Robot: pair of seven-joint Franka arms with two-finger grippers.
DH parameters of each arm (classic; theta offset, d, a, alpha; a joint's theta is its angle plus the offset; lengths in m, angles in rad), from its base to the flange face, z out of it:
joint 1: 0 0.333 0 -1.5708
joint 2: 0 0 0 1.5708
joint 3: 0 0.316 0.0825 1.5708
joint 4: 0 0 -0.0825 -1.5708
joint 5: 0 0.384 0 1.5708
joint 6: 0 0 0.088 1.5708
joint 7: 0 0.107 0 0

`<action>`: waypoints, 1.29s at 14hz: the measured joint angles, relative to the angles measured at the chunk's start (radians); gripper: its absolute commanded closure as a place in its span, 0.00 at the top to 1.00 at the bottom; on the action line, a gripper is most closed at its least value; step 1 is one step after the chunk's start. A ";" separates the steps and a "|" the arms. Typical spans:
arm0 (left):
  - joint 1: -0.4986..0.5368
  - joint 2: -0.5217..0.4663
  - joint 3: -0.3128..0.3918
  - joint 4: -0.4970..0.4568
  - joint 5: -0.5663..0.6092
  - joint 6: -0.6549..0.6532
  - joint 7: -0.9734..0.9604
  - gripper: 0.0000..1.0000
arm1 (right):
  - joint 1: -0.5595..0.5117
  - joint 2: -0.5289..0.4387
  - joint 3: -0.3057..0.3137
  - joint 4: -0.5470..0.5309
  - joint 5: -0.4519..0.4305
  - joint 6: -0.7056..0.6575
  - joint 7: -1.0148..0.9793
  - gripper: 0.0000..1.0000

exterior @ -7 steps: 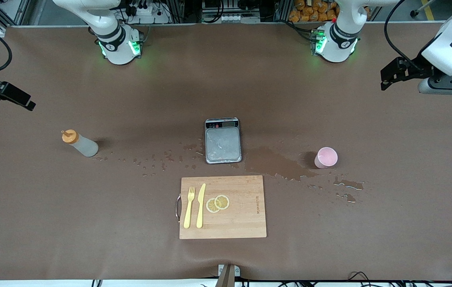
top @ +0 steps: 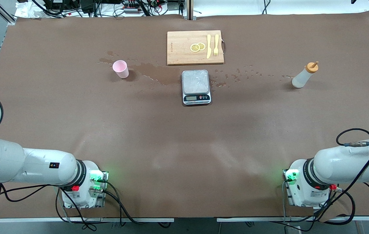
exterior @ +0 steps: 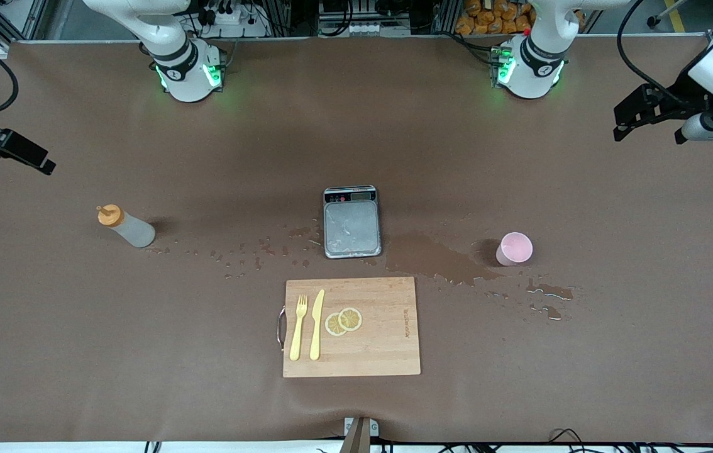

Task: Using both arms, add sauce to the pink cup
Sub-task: 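Reach the left gripper toward the pink cup while the right gripper reaches the bottle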

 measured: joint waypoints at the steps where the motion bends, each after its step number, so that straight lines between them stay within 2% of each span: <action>1: 0.001 0.001 0.000 0.000 0.000 0.000 0.000 1.00 | 0.000 0.003 -0.001 -0.001 -0.002 0.000 0.000 1.00; 6: 0.008 0.025 0.000 -0.004 0.000 -0.003 0.000 1.00 | 0.000 0.041 -0.004 -0.004 -0.034 -0.005 0.003 1.00; 11: 0.007 0.106 -0.005 -0.026 0.000 0.009 0.000 1.00 | -0.044 0.070 -0.018 -0.018 -0.039 -0.055 0.007 1.00; 18: 0.008 0.216 -0.005 -0.223 -0.027 0.274 0.000 1.00 | -0.132 0.126 -0.019 -0.021 -0.030 -0.102 0.008 1.00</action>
